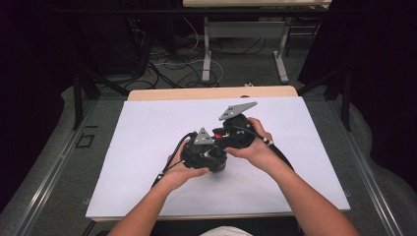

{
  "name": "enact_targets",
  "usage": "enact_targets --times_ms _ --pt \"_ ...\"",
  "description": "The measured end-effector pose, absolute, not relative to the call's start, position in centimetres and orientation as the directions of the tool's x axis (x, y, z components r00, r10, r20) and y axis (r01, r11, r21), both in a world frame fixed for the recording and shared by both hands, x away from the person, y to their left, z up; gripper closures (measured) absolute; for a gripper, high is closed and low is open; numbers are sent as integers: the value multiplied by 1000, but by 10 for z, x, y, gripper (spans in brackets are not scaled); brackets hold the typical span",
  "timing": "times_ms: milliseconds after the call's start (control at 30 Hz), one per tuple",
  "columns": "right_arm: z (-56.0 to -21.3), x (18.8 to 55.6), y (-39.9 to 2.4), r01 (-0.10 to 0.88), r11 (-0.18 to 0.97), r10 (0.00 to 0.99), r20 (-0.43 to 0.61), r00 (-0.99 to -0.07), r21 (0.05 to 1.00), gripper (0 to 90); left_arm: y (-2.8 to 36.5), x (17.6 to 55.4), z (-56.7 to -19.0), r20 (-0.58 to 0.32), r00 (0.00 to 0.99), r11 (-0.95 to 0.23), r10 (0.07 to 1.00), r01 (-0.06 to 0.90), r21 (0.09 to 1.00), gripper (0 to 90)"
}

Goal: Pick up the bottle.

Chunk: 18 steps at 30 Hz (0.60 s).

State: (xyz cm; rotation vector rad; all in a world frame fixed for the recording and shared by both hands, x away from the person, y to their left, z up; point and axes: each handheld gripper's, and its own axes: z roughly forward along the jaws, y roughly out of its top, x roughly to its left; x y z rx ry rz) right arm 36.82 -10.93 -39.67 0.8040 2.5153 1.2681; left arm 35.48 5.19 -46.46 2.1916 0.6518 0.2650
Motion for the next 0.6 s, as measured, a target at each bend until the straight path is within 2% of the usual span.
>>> enact_targets --times_ms 333,600 --pt "-390 373 -114 318 536 447 57 -893 782 622 52 353 -461 -44 863 -524 504 346 779 301" --pt "-383 387 -120 156 633 191 42 -981 759 621 54 351 -457 -53 892 -546 450 321 774 299"
